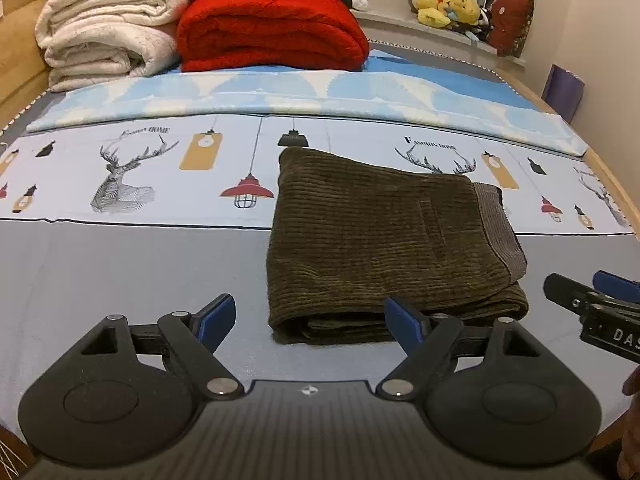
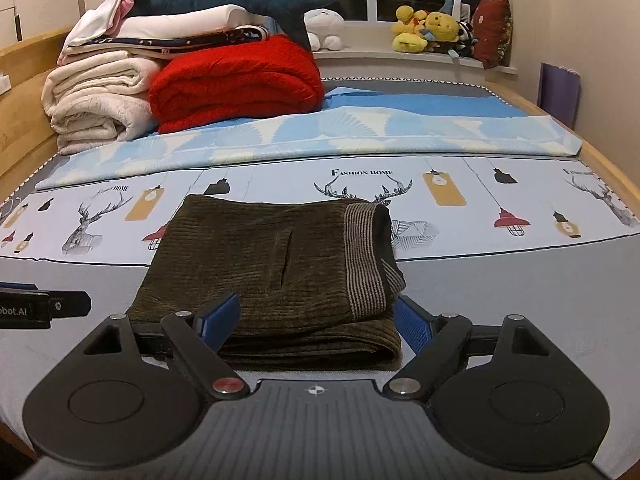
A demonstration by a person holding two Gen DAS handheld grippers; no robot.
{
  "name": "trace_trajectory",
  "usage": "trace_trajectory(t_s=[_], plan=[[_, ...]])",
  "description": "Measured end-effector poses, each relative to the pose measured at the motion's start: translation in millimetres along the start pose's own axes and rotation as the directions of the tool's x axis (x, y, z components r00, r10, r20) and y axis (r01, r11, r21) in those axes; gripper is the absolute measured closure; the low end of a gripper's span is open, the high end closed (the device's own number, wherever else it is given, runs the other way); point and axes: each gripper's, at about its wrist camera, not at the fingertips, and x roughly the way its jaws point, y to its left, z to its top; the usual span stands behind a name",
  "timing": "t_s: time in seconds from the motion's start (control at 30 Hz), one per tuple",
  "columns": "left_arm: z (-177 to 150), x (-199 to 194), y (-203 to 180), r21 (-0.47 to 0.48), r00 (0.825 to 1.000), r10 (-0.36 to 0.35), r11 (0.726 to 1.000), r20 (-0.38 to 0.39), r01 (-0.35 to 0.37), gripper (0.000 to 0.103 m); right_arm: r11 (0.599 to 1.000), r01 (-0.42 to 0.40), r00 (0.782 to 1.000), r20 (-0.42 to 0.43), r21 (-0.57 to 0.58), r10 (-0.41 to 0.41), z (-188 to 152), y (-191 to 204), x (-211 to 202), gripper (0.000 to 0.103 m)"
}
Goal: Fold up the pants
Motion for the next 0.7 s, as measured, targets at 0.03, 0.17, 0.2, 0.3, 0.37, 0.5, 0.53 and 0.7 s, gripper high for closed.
trace_trajectory(t_s=[0.03,0.17,0.2,0.3,0.37,0.5,0.53,0.7], plan=[[0.0,0.3,-0.8,0.004,1.0,0.0,1.0,-0.002,0.0,0.017,1.0,-0.001,1.0,-0.002,0.0,0.001,0.4,0.0,1.1,0.018],[0.0,0.2,-3.4,0.01,1.0,-0.003,1.0,0.007,0.003,0.017,1.0,-0.004,1.0,-0.008,-0.002,0.004,0.9,1.5,4.2,0.018],[0.1,0.5,-4.2,0.01,1.0,-0.003,1.0,0.006,0.003,0.017,1.0,-0.005,1.0,-0.01,-0.003,0.005,0.9,2.0,4.7,0.018],[0.4,2.1,-3.5,0.003,1.0,-0.006,1.0,-0.003,0.006,0.017,1.0,-0.009,1.0,-0.011,-0.007,0.009,1.3,2.4,5.9,0.018],[0.6,3.0,-2.3,-0.001,1.0,-0.011,1.0,-0.007,0.011,0.017,1.0,-0.011,1.0,-0.011,-0.009,0.011,1.6,3.2,5.9,0.018],[0.9,3.0,-1.5,0.001,1.0,-0.014,1.0,-0.007,0.014,0.017,1.0,-0.013,1.0,-0.01,-0.011,0.013,1.8,4.3,5.6,0.018],[0.7,3.1,-1.3,0.002,1.0,-0.015,1.0,-0.007,0.015,0.017,1.0,-0.013,1.0,-0.01,-0.011,0.013,1.8,4.5,5.7,0.018],[1.1,4.1,-1.6,0.003,1.0,-0.014,1.0,-0.013,0.014,0.017,1.0,-0.012,1.0,-0.013,-0.011,0.012,1.5,5.4,5.6,0.018]])
